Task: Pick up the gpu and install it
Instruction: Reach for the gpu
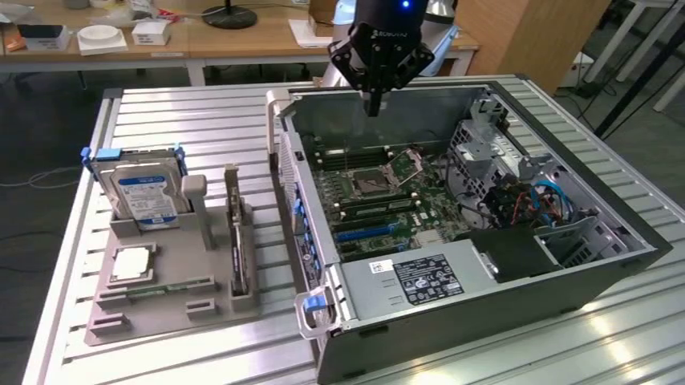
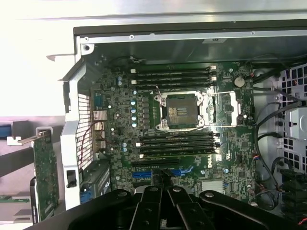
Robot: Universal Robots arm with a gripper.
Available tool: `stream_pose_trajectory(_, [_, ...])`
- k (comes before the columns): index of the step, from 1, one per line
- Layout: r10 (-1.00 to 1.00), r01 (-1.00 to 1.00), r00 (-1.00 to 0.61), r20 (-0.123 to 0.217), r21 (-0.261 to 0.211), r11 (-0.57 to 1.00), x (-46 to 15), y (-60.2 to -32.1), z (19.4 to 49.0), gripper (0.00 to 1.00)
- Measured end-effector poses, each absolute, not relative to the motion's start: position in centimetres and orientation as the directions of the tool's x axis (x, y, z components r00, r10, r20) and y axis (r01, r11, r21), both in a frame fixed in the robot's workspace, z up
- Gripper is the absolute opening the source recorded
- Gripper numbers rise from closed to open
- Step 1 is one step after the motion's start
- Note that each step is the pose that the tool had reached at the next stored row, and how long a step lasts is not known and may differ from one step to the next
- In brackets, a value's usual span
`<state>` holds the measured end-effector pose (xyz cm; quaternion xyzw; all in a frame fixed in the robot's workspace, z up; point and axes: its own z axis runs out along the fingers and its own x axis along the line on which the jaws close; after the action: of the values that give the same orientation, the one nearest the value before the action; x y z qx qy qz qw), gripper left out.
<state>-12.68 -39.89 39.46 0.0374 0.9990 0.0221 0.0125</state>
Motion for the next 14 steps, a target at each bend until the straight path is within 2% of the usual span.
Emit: stream_pose_trajectory(14, [0.075,0.074,-0.997,-0.023,0.045,0.996,-13.9,-39.9,39.4,0.11])
